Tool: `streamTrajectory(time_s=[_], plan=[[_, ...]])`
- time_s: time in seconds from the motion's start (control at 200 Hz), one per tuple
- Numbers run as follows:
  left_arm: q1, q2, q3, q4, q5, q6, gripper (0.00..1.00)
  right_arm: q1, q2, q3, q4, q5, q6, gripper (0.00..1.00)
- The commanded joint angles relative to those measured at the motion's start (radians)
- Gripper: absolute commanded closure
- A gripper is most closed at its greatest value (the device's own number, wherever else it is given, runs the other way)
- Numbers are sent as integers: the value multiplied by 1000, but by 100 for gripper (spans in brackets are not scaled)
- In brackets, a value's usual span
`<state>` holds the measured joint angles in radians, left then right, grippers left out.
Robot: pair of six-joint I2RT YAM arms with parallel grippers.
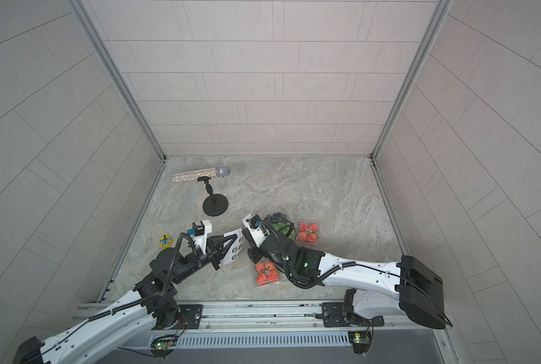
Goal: Label fruit boxes
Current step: Tear off the label from the label sticker.
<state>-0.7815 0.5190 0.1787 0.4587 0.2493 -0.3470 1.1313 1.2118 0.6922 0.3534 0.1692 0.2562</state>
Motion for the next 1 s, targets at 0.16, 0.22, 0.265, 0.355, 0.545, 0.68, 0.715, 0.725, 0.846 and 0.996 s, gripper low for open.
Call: streamTrajectory(time_s=[0.16,0.22,0.265,0.355,0.545,0.68,0.715,0.725,0.846,0.996], plan=[[-4,-19,22,20,3,-2,100,-8,-68,-38,-19,52,-11,100],[-3,-20,22,16,-1,0,100,-8,-83,-44,-24,61,-13,100],[-5,-21,22,14,-3,0,100,-8,-94,-50,-26,72,-17,100],[-3,-25,24,6,-6,0,100,-9,-111,-52,-48,101,-25,100],[-4,-29,25,-16,-30,-3,100,-10,-144,-65,-93,132,-21,100],[-4,-25,4,-23,-59,-62,100,-6,-178,-95,-189,126,0,100],[-4,-21,-8,-22,-77,-96,100,-7,-190,-109,-215,126,22,100],[-4,-21,-13,-22,-79,-106,100,-7,-193,-112,-227,127,29,100],[-4,-25,-78,-15,-111,-188,100,28,-225,-124,-401,188,130,100],[-4,-97,-114,-159,-210,-319,100,125,-240,-106,-617,249,256,100]])
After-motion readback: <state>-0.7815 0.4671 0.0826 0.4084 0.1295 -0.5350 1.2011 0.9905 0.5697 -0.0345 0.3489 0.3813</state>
